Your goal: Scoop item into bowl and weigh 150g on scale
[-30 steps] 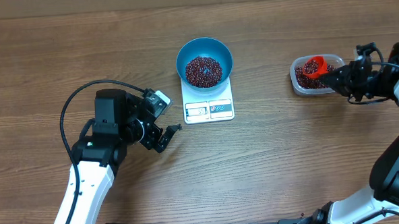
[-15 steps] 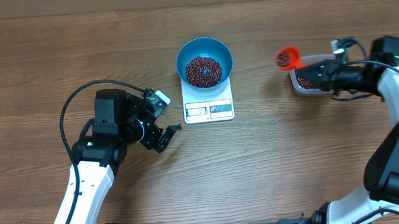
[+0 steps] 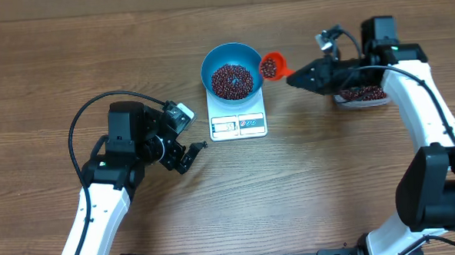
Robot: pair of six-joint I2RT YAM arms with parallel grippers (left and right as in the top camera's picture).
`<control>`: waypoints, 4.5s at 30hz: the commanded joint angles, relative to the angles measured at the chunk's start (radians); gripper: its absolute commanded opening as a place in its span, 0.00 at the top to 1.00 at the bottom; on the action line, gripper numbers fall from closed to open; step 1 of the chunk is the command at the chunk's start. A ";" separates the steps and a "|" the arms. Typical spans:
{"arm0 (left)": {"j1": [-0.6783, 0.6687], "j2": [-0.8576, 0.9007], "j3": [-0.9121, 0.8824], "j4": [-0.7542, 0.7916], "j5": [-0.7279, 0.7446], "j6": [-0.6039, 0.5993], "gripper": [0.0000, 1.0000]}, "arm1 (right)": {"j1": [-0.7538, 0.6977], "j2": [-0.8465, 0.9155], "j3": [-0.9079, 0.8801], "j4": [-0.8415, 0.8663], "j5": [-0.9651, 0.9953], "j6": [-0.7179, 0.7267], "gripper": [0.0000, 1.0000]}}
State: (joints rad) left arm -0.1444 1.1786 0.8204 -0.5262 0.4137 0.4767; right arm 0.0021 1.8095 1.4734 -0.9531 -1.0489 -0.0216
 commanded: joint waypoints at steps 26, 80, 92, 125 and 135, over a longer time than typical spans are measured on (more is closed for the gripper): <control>-0.002 0.000 0.000 0.003 -0.003 -0.010 0.00 | 0.615 0.005 0.277 0.041 1.406 0.040 0.96; -0.002 0.000 0.000 0.003 -0.003 -0.010 0.00 | -0.097 0.040 0.253 -0.369 1.198 0.048 0.96; -0.002 0.000 0.000 0.003 -0.003 -0.010 0.00 | -0.097 0.171 0.253 -0.371 1.327 0.153 0.96; -0.002 0.000 0.000 0.003 -0.003 -0.010 0.01 | -0.087 0.218 0.182 -0.306 1.094 -0.006 0.96; -0.002 0.000 0.000 0.003 -0.003 -0.010 0.00 | -0.081 0.153 0.314 -0.397 1.070 -0.006 0.96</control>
State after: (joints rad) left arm -0.1444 1.1786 0.8200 -0.5262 0.4137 0.4767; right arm -0.0879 2.0190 1.7199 -1.3415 0.0406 -0.0189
